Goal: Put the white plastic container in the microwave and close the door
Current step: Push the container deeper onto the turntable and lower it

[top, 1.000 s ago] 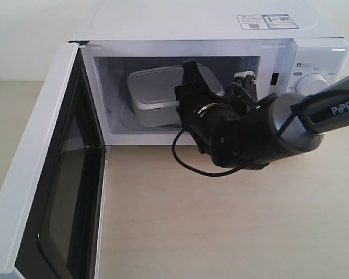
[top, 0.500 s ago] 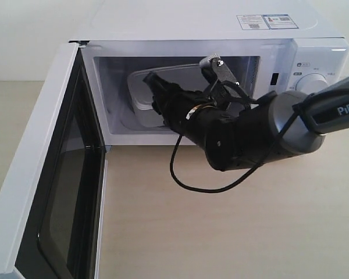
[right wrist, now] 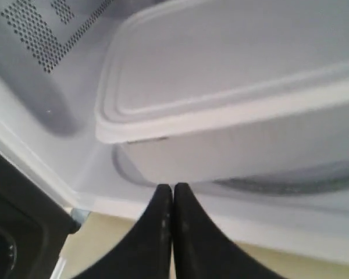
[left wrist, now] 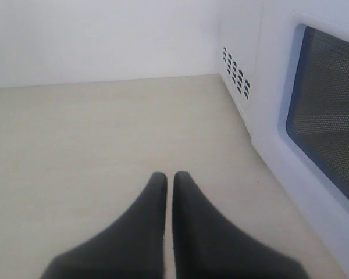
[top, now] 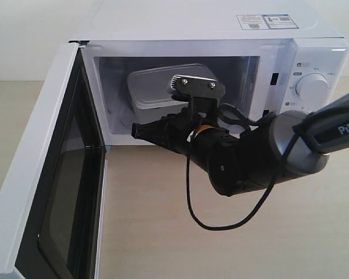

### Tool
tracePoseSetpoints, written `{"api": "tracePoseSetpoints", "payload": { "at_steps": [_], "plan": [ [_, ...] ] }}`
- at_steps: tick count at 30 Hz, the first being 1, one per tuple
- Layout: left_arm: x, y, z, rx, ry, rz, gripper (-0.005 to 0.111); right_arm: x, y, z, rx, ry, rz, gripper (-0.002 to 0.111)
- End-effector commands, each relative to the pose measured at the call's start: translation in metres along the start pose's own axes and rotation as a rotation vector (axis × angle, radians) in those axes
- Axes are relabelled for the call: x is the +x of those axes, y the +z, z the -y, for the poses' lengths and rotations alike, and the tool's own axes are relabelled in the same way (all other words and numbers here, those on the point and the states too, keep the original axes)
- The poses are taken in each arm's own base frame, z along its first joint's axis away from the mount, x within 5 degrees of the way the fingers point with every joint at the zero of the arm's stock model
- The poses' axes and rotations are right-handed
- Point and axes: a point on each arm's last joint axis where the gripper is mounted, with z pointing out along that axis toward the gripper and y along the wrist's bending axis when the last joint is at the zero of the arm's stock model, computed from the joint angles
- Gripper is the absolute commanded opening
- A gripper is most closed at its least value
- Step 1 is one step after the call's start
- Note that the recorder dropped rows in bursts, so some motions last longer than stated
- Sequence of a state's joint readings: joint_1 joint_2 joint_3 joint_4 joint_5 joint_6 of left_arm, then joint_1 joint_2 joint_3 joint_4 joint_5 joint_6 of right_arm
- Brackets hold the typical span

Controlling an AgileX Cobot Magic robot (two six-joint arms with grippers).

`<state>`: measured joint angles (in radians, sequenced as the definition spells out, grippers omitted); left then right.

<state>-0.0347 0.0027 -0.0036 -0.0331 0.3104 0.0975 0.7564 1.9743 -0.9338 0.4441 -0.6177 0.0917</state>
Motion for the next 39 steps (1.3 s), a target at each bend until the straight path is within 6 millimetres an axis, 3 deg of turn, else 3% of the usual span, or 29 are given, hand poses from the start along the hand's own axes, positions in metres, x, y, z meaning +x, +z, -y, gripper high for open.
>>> {"api": "tracePoseSetpoints", "payload": {
  "at_steps": [1, 6, 13, 16, 20, 25, 28, 33, 39],
  "plan": [
    [0.001, 0.000, 0.000, -0.004, 0.007, 0.003, 0.004, -0.013, -0.002, -0.001, -0.006, -0.122, 0.123, 0.000],
    [0.001, 0.000, 0.000, -0.004, 0.007, 0.003, 0.004, -0.024, 0.005, 0.010, 0.053, -0.074, 0.112, 0.000],
    [0.001, 0.000, 0.000, -0.004, 0.007, 0.003, 0.004, -0.039, 0.012, 0.002, 0.054, -0.104, 0.112, 0.000],
    [0.001, 0.000, 0.000, -0.004, 0.007, 0.003, 0.004, -0.038, 0.006, -0.002, 0.047, -0.085, 0.035, 0.000],
    [0.001, 0.000, 0.000, -0.004, 0.007, 0.003, 0.004, -0.034, -0.004, -0.006, 0.056, -0.123, 0.062, 0.000],
    [0.001, 0.000, 0.000, -0.004, 0.007, 0.003, 0.004, -0.013, 0.005, -0.001, 0.073, -0.147, 0.019, 0.000],
    [0.001, 0.000, 0.000, -0.004, 0.007, 0.003, 0.004, -0.006, 0.011, 0.003, 0.090, -0.072, 0.041, 0.000],
    [0.001, 0.000, 0.000, -0.004, 0.007, 0.003, 0.004, -0.008, 0.015, 0.008, 0.115, -0.040, 0.134, 0.000],
    [0.001, 0.000, 0.000, -0.004, 0.007, 0.003, 0.004, -0.018, 0.030, 0.017, 0.124, -0.009, 0.103, 0.000]
  ]
}}
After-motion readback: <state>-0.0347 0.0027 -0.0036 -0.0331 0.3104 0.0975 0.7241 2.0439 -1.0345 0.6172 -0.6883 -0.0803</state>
